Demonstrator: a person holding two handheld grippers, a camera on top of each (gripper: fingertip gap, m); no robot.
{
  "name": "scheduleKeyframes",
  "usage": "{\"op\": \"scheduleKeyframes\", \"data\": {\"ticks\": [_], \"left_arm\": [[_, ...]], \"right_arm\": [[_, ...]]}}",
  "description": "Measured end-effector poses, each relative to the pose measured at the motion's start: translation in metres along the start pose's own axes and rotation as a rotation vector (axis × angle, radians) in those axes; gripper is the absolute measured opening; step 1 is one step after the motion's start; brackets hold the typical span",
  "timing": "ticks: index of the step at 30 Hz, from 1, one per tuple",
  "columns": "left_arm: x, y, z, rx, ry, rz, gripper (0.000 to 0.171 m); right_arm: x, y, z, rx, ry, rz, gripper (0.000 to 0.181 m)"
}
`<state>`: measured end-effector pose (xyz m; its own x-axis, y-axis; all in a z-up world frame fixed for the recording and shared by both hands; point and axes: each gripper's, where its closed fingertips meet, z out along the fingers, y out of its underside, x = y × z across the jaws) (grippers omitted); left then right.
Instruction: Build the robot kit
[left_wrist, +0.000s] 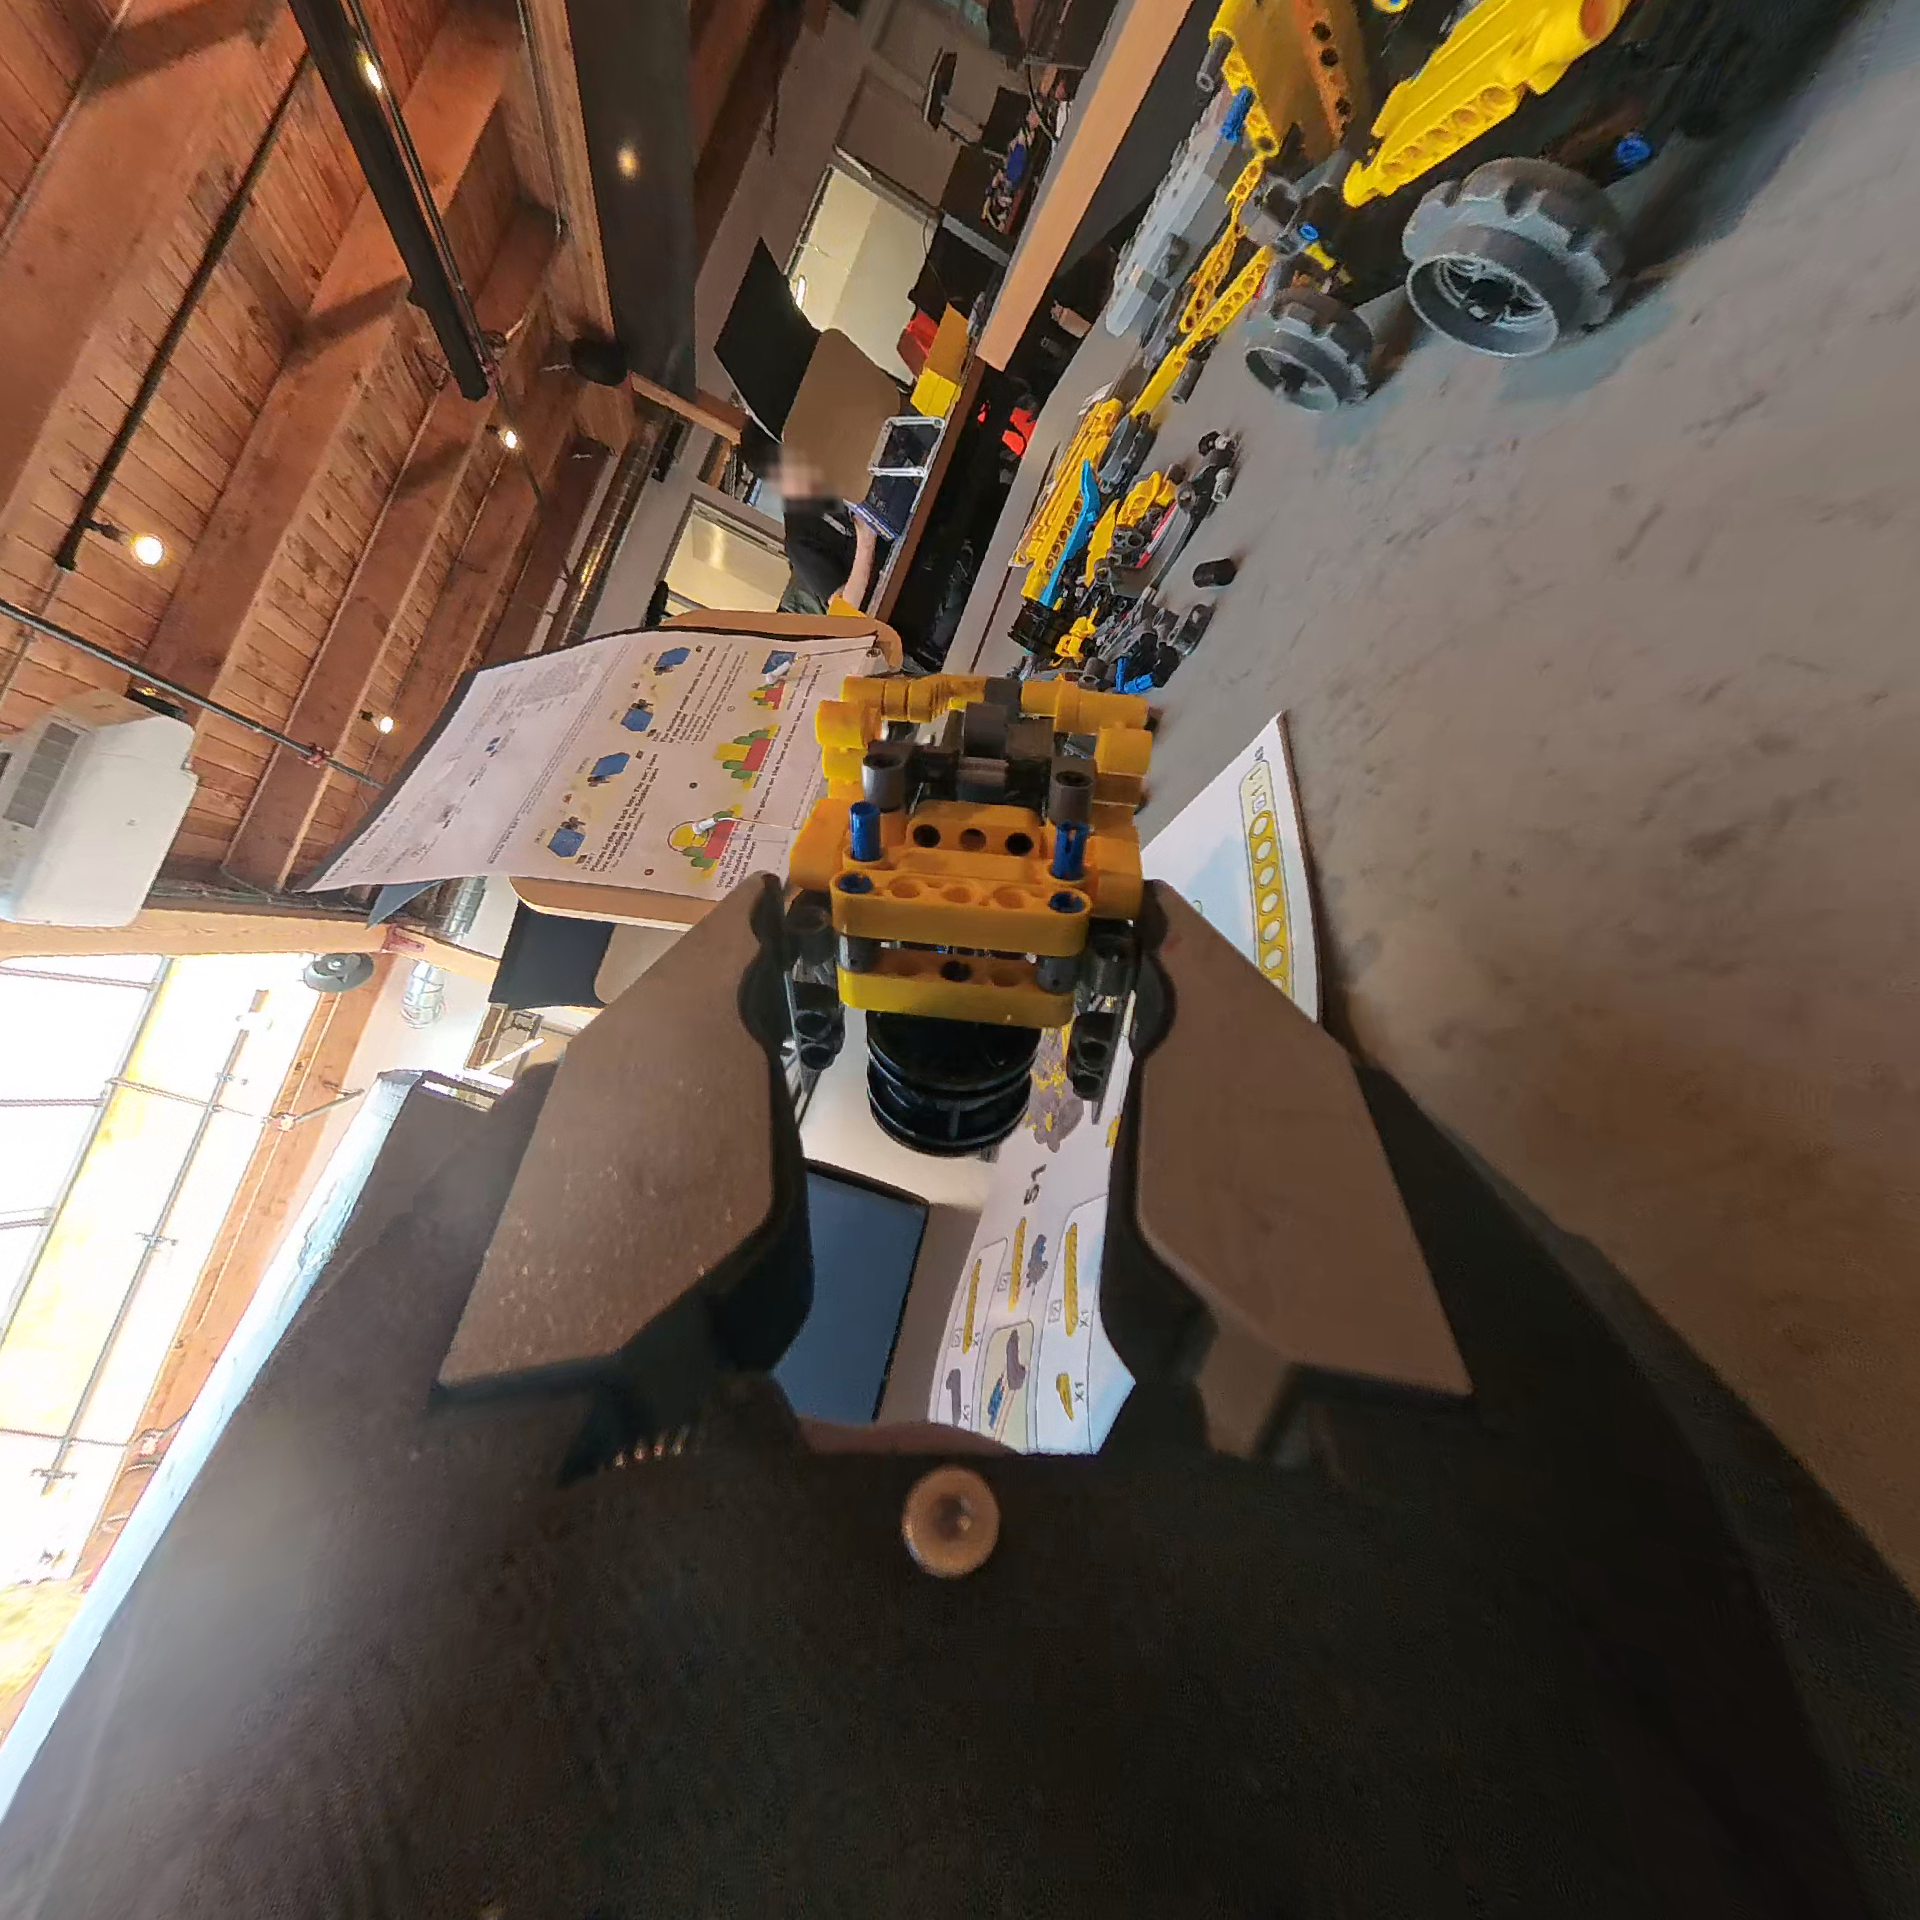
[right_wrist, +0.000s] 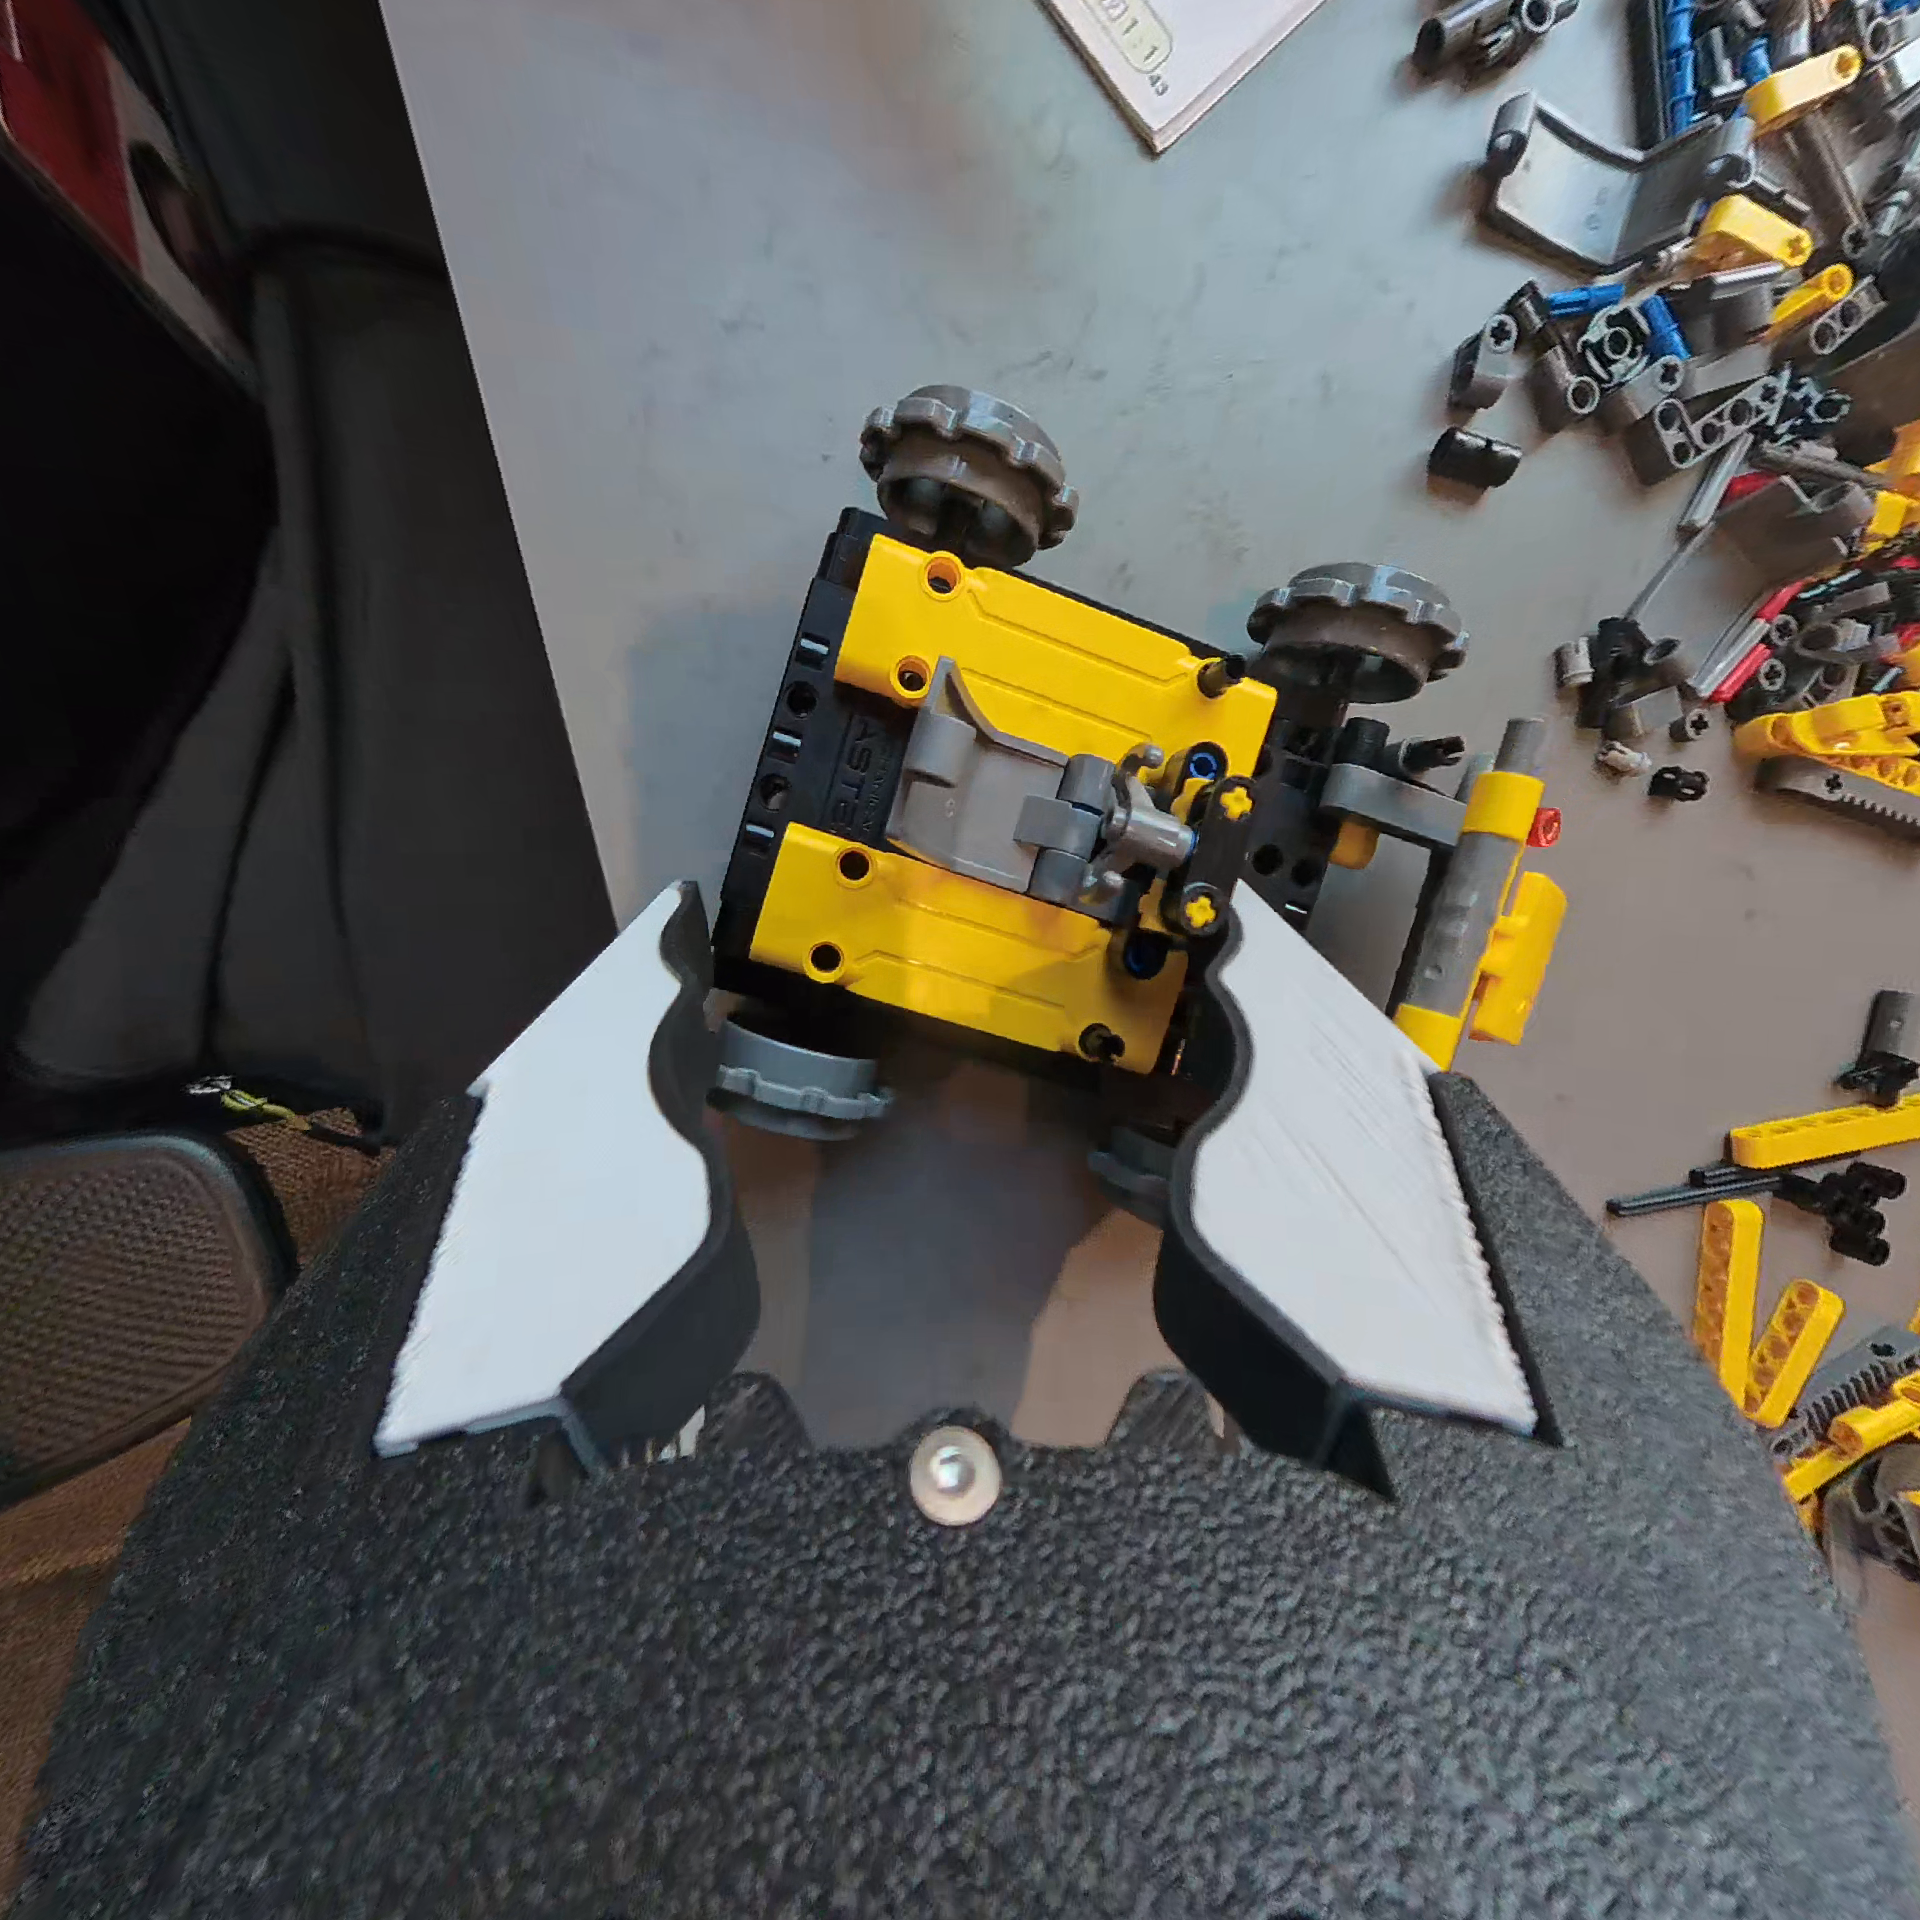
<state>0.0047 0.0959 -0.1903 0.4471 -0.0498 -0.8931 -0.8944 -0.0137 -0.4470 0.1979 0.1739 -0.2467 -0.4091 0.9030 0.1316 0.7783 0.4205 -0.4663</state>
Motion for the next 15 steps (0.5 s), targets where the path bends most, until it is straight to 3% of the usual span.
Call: {"op": "scheduleKeyframes", "data": {"ticks": [5, 10, 12, 15], "left_arm": [[-0.002, -0.007, -0.002, 0.026, 0.002, 0.031, 0.064], [-0.014, -0.026, -0.003, 0.076, -0.009, 0.216, 0.065], [-0.024, -0.037, -0.003, 0.106, -0.044, 0.349, 0.065], [-0.028, -0.05, 0.003, 0.132, -0.056, 0.519, 0.066]], "right_arm": [[-0.002, -0.002, -0.01, 0.08, 0.037, 0.042, 0.091], [-0.006, -0.014, -0.031, 0.23, 0.061, 0.139, 0.091], [-0.011, -0.03, -0.044, 0.314, 0.095, 0.179, 0.086], [-0.02, -0.08, -0.065, 0.453, 0.155, 0.268, 0.08]]}}
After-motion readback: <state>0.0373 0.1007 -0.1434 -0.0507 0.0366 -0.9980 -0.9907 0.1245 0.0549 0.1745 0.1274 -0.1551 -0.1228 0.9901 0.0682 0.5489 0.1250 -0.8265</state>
